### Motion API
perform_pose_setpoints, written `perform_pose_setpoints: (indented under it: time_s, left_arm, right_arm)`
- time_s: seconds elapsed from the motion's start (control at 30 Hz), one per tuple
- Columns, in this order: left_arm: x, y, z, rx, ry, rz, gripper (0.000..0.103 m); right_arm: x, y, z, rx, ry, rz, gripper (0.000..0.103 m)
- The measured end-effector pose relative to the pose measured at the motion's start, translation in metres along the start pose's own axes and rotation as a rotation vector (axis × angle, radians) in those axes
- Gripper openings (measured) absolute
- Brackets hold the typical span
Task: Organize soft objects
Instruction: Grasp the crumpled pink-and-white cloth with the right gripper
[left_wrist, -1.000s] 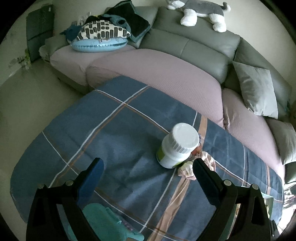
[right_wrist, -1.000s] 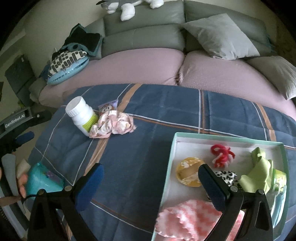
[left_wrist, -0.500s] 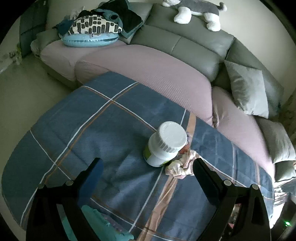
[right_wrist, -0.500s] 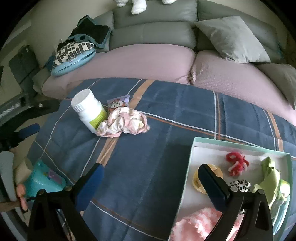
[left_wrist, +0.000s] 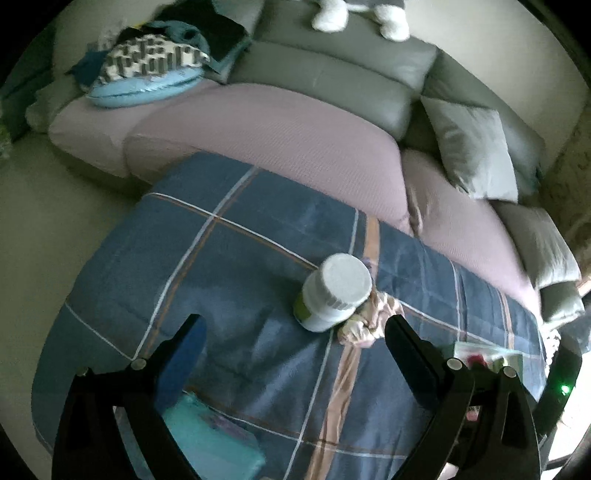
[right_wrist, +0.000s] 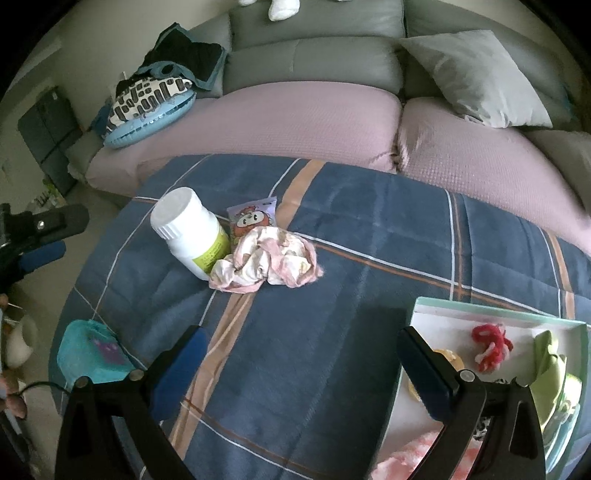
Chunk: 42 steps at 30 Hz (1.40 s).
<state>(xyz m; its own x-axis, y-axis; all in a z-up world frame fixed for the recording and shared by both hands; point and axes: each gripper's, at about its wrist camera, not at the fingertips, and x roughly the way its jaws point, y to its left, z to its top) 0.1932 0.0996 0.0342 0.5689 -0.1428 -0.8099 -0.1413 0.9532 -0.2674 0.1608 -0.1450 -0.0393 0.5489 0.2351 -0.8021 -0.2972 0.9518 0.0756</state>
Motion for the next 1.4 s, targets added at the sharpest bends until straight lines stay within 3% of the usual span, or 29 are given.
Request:
perform_pose_setpoints:
  time_s: [0.27, 0.47, 0.8, 1.1, 1.2, 1.27, 1.4]
  left_arm:
    - [0.017, 0.015, -0.009, -0.094, 0.054, -0.097, 0.097]
    - [0.019, 0.01, -0.018, -0.129, 0.069, -0.093, 0.097]
    - [0.034, 0.0, -0.005, -0.198, 0.079, -0.039, 0.097]
    - [0.047, 0.005, 0.009, -0.256, 0.098, -0.024, 0.097]
    - [0.049, 0.001, 0.016, -0.245, 0.103, -0.024, 0.097]
    - [0.051, -0.002, 0.019, -0.239, 0.11, -0.026, 0.097]
    - [0.055, -0.007, 0.026, -0.22, 0.127, -0.03, 0.097]
  right_arm:
    - [0.019, 0.011, 0.002, -0.002, 0.047, 0.02, 0.103]
    - [0.034, 0.014, 0.012, 0.012, 0.061, 0.046, 0.103]
    - [0.07, 0.014, 0.038, 0.075, 0.094, 0.068, 0.098]
    - [0.1, 0.012, 0.05, 0.114, 0.137, 0.094, 0.079]
    - [0.105, 0.009, 0.051, 0.127, 0.137, 0.107, 0.067]
    - [0.105, 0.006, 0.05, 0.141, 0.135, 0.116, 0.052]
    - [0.104, -0.001, 0.046, 0.164, 0.127, 0.14, 0.041]
